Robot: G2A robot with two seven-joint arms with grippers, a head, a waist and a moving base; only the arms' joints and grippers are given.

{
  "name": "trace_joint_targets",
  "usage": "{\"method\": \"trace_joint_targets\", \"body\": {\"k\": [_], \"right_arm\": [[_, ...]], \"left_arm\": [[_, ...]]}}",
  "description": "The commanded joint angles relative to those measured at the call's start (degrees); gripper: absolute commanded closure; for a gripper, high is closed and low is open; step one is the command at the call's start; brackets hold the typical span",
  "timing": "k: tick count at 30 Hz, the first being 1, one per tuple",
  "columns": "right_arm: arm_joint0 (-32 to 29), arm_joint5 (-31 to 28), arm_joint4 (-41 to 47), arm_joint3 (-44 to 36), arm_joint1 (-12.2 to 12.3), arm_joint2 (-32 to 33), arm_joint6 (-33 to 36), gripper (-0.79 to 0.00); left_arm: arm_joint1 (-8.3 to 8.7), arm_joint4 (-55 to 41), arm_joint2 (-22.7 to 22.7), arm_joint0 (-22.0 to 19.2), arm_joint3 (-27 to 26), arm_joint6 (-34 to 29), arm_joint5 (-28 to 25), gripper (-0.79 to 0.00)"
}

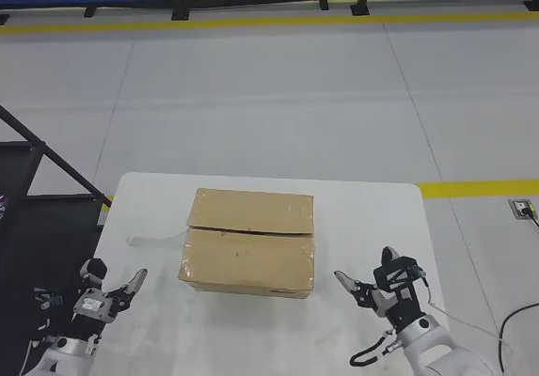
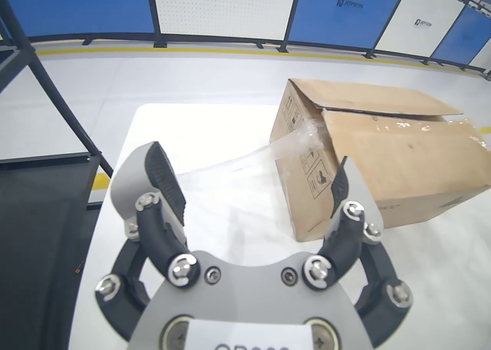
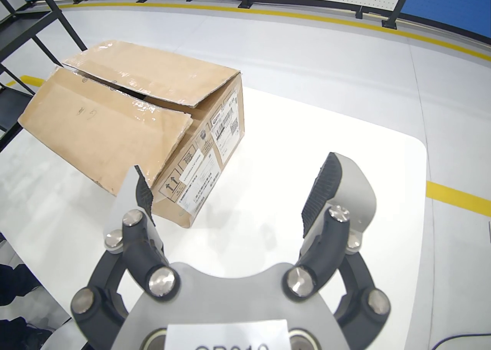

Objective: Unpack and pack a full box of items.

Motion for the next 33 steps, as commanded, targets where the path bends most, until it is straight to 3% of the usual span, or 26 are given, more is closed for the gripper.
{"method": "trace_joint_targets", "body": {"k": [1,6,8,10,13,20,24,33], "right_arm": [[0.0,-0.1,0.0,0.0,0.0,0.0,-0.1,-0.785],[-0.1,-0.3,0.1,0.0,0.0,-0.1,-0.2,-0.785],[0.1,-4.4,2.2,-0.6,0.0,-1.5,-0.6,-0.785],[2.1,-11.1,10.1,1.2,0.0,-2.0,-0.4,-0.785],[6.7,-16.4,20.0,5.2,-0.2,-3.0,1.8,-0.785],[19.5,-20.9,52.2,20.4,-0.7,-3.7,14.2,-0.785],[25.7,-21.4,62.5,29.2,-0.9,-5.9,22.3,-0.785],[32.7,-20.7,66.5,37.6,-1.6,-10.0,26.6,-0.785]], "left_arm": [[0.0,0.0,0.0,0.0,0.0,0.0,0.3,-0.785],[0.0,0.0,0.0,0.0,0.0,0.0,0.3,-0.785],[-0.04,-0.3,0.6,-0.6,-0.4,-0.6,0.2,-0.785],[-0.12,-1.5,1.3,-2.4,-0.2,-1.6,0.5,-0.785],[-0.05,-1.5,1.9,-5.3,1.7,-2.8,0.0,-0.785],[0.2,-7.9,2.2,-9.8,5.6,-4.1,-8.2,-0.785],[0.32,-9.9,2.0,-10.9,6.7,-5.3,-10.0,-0.785],[0.34,-10.6,2.4,-11.1,6.8,-5.5,-10.6,-0.785]]}}
